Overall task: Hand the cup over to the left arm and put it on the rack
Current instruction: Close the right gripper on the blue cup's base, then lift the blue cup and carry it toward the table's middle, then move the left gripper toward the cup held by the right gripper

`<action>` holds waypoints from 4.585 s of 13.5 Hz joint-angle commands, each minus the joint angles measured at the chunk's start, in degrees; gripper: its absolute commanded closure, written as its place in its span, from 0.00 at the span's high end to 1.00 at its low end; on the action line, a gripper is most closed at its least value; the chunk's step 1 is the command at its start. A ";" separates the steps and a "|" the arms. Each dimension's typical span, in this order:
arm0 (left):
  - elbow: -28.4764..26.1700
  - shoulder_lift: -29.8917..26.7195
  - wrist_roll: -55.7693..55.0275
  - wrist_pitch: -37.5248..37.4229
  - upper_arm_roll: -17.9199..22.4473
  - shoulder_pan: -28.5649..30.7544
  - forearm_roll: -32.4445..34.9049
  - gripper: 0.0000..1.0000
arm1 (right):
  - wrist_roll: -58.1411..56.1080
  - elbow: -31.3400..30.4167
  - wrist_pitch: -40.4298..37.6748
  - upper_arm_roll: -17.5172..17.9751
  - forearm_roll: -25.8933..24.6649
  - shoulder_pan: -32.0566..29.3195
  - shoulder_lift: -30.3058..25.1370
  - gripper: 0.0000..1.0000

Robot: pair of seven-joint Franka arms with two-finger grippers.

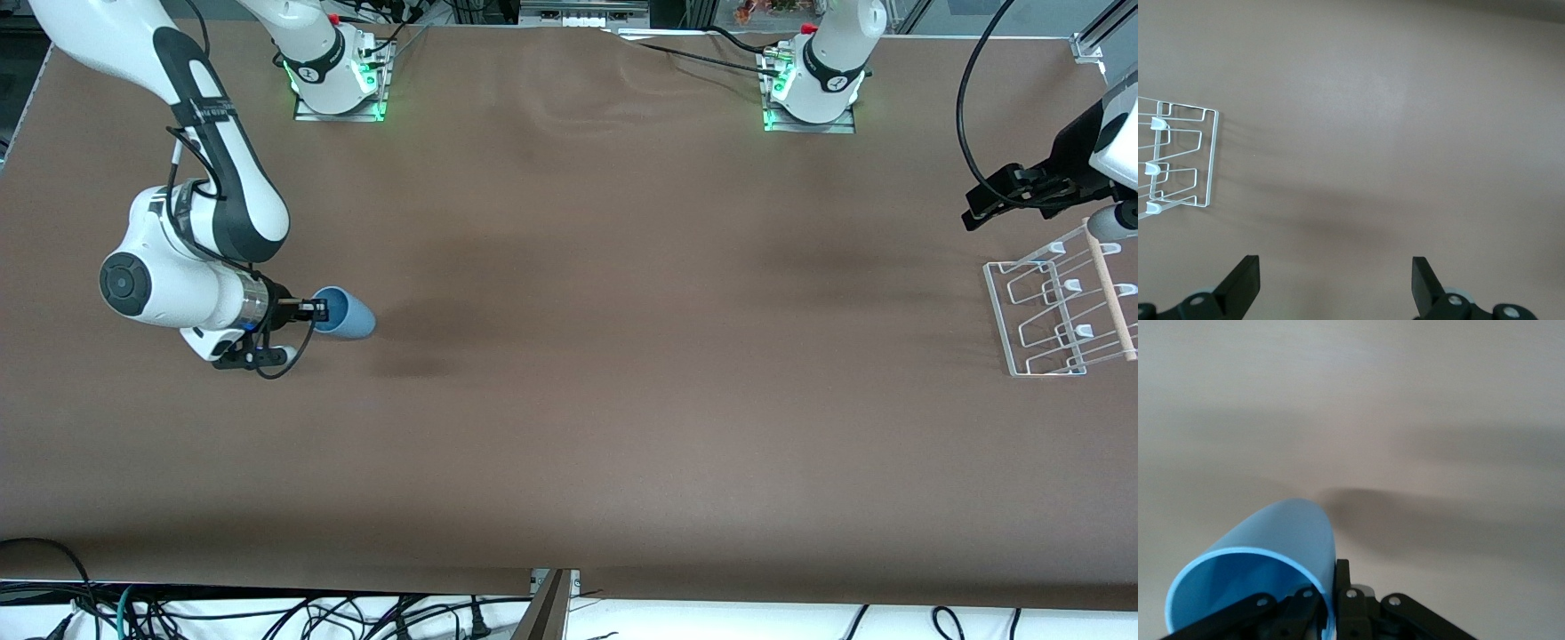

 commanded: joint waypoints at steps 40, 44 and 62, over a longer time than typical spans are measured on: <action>1.77 1.07 0.29 -0.61 -0.50 -0.39 1.76 1.00 | 9.40 16.73 -1.60 2.54 34.02 17.65 6.55 0.00; 1.77 1.07 0.29 -0.61 -0.50 -0.39 1.76 1.00 | 9.49 17.52 -1.60 2.54 35.78 18.00 6.64 0.00; 1.85 2.30 0.20 -0.43 -0.33 -0.48 1.06 1.00 | 10.72 21.47 -1.07 2.98 42.12 19.58 10.77 0.00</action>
